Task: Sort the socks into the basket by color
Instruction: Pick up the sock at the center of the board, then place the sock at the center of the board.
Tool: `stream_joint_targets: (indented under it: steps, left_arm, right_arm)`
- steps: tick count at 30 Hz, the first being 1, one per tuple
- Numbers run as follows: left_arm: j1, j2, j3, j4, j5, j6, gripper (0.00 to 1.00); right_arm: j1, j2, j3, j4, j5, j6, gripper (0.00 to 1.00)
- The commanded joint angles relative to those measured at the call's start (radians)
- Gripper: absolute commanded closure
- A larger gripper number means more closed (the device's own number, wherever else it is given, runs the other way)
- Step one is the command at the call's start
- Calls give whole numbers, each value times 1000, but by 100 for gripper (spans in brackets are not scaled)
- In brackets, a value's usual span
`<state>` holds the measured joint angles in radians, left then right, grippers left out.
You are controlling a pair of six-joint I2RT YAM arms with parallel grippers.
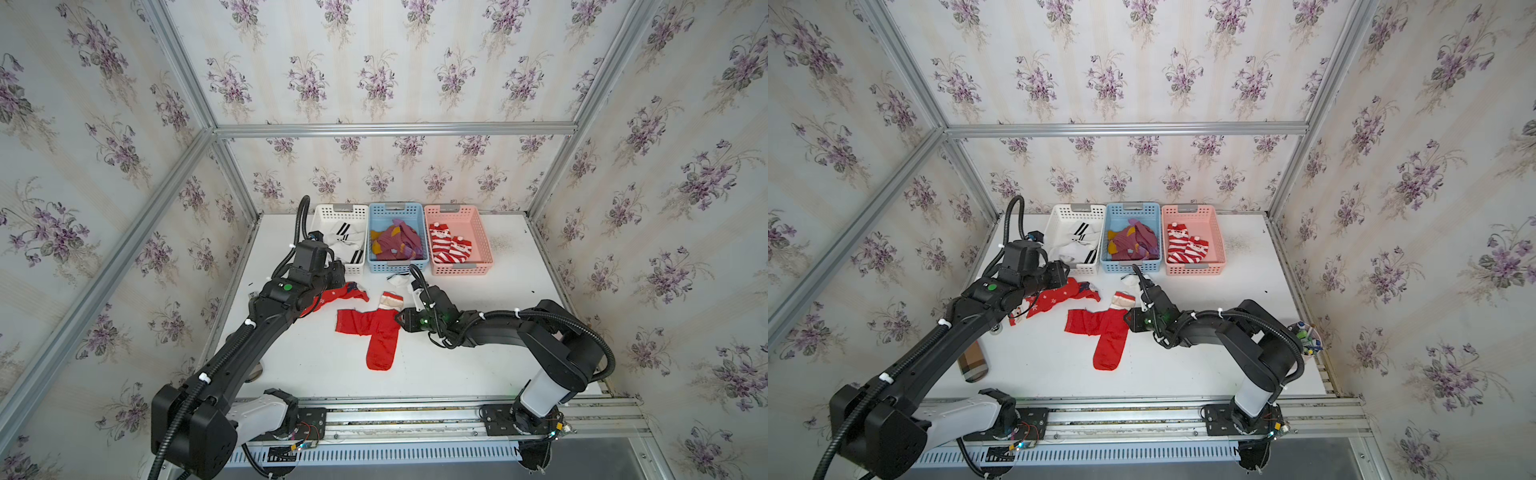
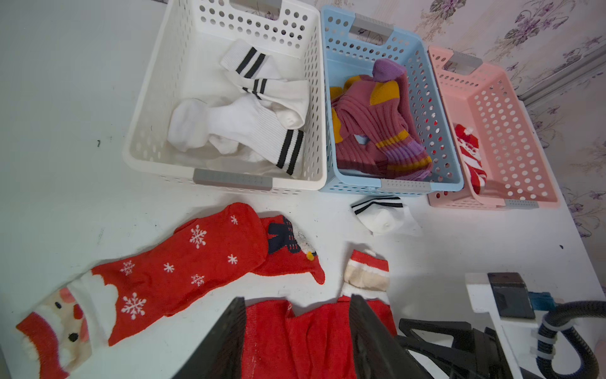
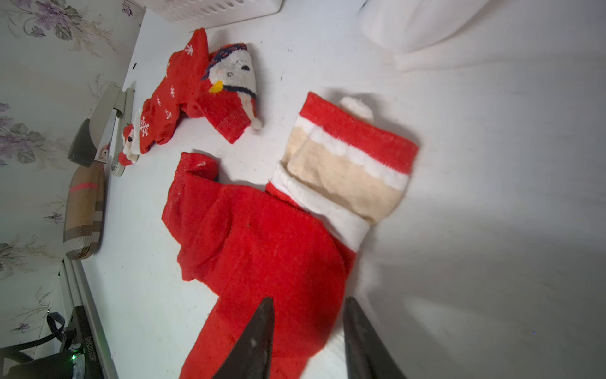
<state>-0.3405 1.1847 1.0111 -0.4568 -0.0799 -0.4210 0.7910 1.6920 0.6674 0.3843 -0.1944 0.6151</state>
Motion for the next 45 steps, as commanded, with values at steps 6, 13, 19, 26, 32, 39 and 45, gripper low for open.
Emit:
stream_joint_targets:
  steps: [6,13,19,26,32,39,45]
  left_arm:
    - [0,-19,-9,-16,-22,-10,47]
    - [-1,-28,1,-25,-22,-4,47]
    - [-1,-38,3,-32,-27,0,47]
    - [-1,-42,4,-39,-33,7,46]
    - [-1,-41,3,-31,-28,4,46]
    - [-1,-40,-3,-20,-9,-5,46]
    - [-2,-36,-4,-15,0,-15,46]
  right_arm:
    - [13,37,12,38,0,37,67]
    - [16,28,22,25,9,35,84]
    - [16,-71,26,-25,53,16,100]
    - [15,-332,75,-209,205,-61,99]
    - [-30,-555,173,-431,318,-153,97]
    - [-65,-640,309,-592,324,-268,95]
    - [-61,-498,262,-483,94,-232,96]
